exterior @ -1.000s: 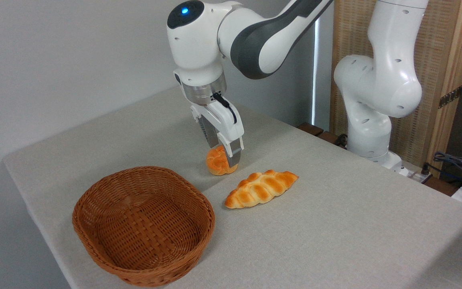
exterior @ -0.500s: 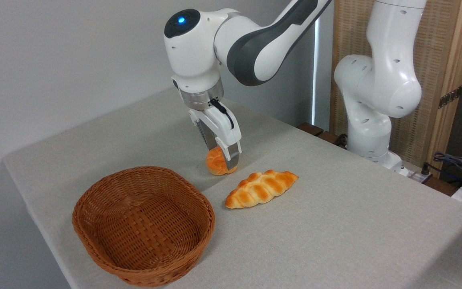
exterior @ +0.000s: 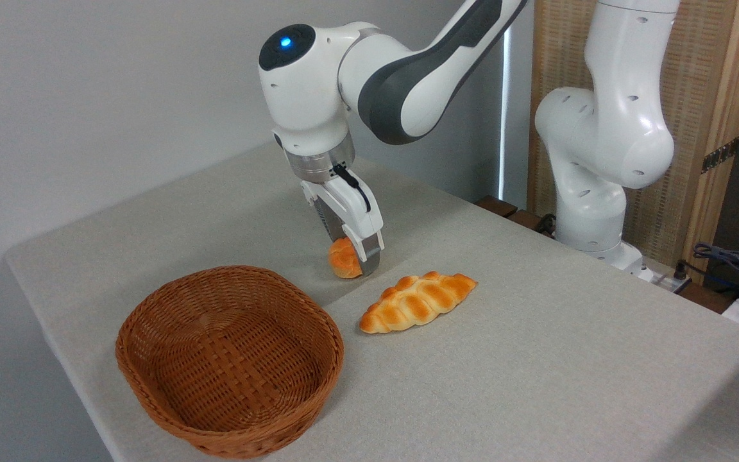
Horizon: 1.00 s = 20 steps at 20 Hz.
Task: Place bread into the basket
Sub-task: 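Close the gripper on the round orange bun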
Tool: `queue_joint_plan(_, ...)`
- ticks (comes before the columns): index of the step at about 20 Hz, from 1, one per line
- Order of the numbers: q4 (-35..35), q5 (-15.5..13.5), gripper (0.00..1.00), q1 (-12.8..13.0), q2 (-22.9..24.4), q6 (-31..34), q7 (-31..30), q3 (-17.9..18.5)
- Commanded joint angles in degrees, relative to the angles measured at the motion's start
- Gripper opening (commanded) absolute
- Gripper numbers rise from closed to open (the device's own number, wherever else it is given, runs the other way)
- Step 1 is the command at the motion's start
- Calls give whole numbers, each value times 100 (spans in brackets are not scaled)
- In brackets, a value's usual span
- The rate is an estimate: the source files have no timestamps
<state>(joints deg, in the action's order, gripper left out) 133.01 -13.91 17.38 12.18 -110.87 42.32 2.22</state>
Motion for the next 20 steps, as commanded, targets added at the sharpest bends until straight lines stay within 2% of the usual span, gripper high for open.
queue_joint_plan(1,76,-112,86,107,21,-163,-39,94)
queue_joint_plan(3,76,-112,66,107,12,-163,-31,94)
queue_joint_plan(7,76,-112,49,107,12,-163,-22,94)
queue_joint_plan(11,76,-112,44,116,12,-163,4,94)
queue_joint_plan(20,76,-24,44,116,12,-58,48,94)
